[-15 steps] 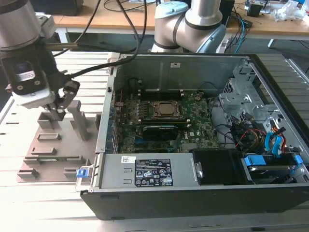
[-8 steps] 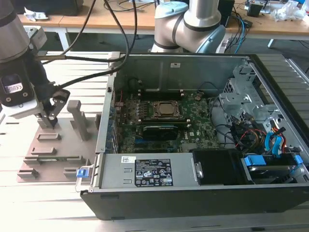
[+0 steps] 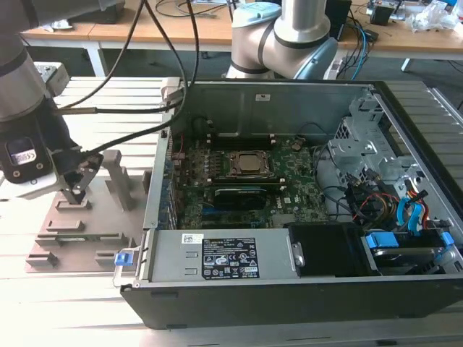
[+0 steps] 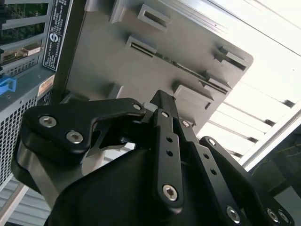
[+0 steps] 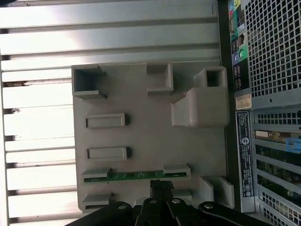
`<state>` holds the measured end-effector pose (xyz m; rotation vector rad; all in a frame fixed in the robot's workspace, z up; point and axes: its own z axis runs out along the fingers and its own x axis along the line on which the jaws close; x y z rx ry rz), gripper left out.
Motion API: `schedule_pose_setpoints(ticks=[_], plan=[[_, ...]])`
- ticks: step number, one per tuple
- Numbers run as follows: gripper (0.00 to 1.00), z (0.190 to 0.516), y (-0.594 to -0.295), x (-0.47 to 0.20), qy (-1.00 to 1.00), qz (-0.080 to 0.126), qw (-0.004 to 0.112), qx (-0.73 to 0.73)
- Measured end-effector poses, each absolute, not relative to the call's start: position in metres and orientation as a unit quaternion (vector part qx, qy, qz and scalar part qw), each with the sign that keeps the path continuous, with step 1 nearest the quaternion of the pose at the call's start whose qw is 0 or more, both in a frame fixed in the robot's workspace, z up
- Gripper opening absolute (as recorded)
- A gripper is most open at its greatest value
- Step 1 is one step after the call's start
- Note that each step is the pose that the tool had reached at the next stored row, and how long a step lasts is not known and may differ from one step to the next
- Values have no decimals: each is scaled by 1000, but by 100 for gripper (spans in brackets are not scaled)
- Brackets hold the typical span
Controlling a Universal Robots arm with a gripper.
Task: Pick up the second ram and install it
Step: 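Reach for the second ram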
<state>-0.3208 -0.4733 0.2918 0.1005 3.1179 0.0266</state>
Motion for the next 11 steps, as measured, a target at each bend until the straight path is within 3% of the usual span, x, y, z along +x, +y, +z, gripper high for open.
schedule_pose_setpoints(ticks=[11], plan=[[11,252,-485,-331,1000,8,10,28]])
